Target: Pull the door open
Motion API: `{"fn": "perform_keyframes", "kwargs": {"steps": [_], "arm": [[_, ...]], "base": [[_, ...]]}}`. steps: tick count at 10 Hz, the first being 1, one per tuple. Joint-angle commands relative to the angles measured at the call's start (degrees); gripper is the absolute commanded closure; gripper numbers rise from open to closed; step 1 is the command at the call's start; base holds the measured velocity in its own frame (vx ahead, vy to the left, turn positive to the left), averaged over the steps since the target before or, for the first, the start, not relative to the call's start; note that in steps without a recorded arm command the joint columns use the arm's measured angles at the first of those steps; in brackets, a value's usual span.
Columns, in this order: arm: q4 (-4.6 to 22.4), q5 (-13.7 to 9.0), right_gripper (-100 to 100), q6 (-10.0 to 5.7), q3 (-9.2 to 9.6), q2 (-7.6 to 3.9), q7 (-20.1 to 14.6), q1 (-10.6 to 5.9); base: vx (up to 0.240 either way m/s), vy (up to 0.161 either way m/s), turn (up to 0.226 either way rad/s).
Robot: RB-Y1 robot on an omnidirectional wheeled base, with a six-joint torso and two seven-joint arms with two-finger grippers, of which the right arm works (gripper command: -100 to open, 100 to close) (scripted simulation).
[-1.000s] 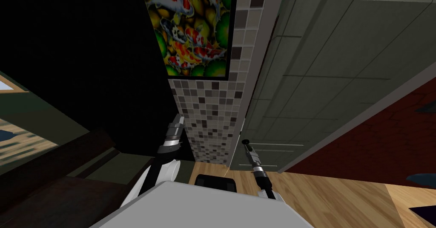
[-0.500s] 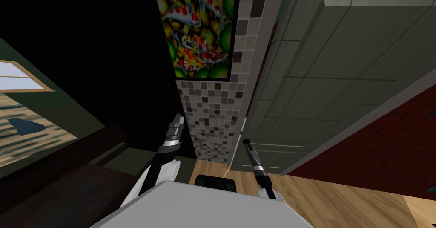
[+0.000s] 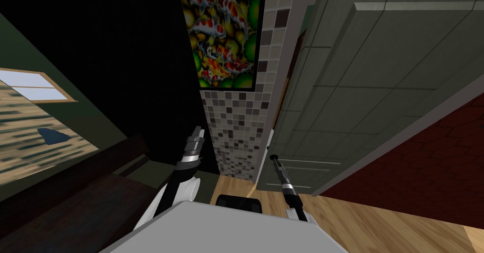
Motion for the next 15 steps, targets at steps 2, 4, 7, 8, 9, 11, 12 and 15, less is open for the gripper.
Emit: {"fn": "perform_keyframes", "kwargs": {"steps": [2, 4, 7, 8, 9, 11, 12, 15], "arm": [[0.51, -0.40, 100, 0.37, 1.45, 1.44, -2.37, -0.15], [0.51, -0.40, 100, 0.37, 1.45, 1.44, -2.37, -0.15], [0.77, -1.31, 100, 0.39, 1.49, 1.46, -4.64, -0.43], [0.77, -1.31, 100, 0.39, 1.49, 1.46, -4.64, -0.43], [0.77, -1.31, 100, 0.39, 1.49, 1.46, -4.64, -0.43], [0.77, -1.31, 100, 0.39, 1.49, 1.46, -4.64, -0.43], [0.77, -1.31, 100, 0.39, 1.49, 1.46, -4.64, -0.43], [0.77, -1.31, 100, 0.39, 1.49, 1.46, -4.64, -0.43]], "base": [[-0.041, -0.012, 0.077], [-0.014, -0.003, -0.017], [-0.024, -0.004, 0.051], [-0.022, 0.002, 0.008], [0.000, -0.009, 0.019], [0.005, -0.003, -0.020], [0.001, 0.010, 0.018], [0.000, 0.000, 0.000]]}}
